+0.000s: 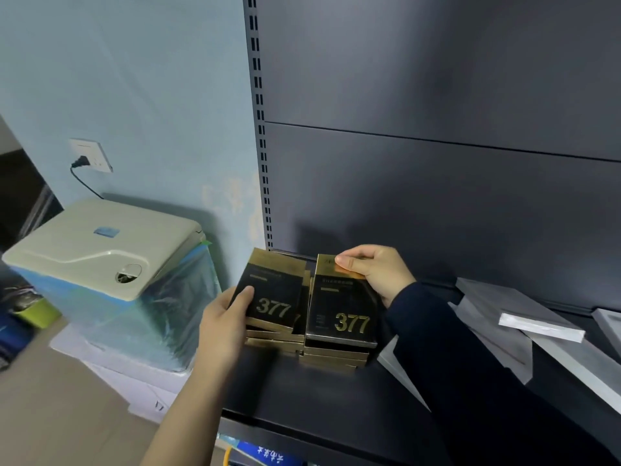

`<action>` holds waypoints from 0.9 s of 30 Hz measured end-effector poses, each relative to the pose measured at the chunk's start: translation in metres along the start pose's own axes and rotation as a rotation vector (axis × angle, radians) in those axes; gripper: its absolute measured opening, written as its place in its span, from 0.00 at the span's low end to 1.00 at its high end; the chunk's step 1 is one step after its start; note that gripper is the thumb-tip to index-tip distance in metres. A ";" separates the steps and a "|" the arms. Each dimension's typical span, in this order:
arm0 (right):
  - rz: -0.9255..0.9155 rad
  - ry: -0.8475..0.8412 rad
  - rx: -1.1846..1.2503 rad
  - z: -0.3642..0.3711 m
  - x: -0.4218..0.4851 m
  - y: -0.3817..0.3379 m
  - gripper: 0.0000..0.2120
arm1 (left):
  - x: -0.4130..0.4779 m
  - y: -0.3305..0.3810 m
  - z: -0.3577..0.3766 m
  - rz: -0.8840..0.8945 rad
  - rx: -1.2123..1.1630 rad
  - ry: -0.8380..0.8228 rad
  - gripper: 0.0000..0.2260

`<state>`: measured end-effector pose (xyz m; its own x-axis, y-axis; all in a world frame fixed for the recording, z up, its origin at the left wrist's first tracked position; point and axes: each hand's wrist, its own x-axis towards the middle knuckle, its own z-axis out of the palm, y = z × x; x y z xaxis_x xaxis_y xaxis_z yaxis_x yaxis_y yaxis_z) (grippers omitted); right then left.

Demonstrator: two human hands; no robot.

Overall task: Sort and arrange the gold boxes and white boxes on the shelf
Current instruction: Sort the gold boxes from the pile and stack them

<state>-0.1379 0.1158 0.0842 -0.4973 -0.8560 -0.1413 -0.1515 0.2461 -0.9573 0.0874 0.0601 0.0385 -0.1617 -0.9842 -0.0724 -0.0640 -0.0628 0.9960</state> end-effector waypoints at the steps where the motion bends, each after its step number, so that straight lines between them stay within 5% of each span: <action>1: 0.015 0.001 0.004 0.002 0.001 0.003 0.05 | 0.000 -0.003 0.001 -0.007 0.036 0.001 0.13; 10: 0.008 -0.006 -0.052 0.002 0.008 0.016 0.06 | 0.006 -0.013 0.012 0.043 0.541 0.068 0.16; 16: -0.050 0.018 -0.112 0.007 0.012 0.018 0.08 | 0.008 -0.009 0.011 0.080 0.460 -0.060 0.19; 19: -0.097 0.059 -0.270 0.014 0.015 0.026 0.08 | 0.007 -0.009 0.010 0.117 0.438 -0.108 0.13; 23: -0.065 0.114 -0.492 0.022 0.018 0.037 0.10 | 0.004 -0.007 0.012 0.136 0.367 -0.150 0.19; 27: -0.063 0.139 -0.395 0.026 0.017 0.037 0.07 | 0.005 -0.010 0.012 0.147 0.347 -0.144 0.17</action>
<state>-0.1295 0.0987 0.0399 -0.5834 -0.8118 -0.0245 -0.4872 0.3740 -0.7891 0.0757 0.0574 0.0272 -0.3289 -0.9436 0.0380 -0.3544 0.1606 0.9212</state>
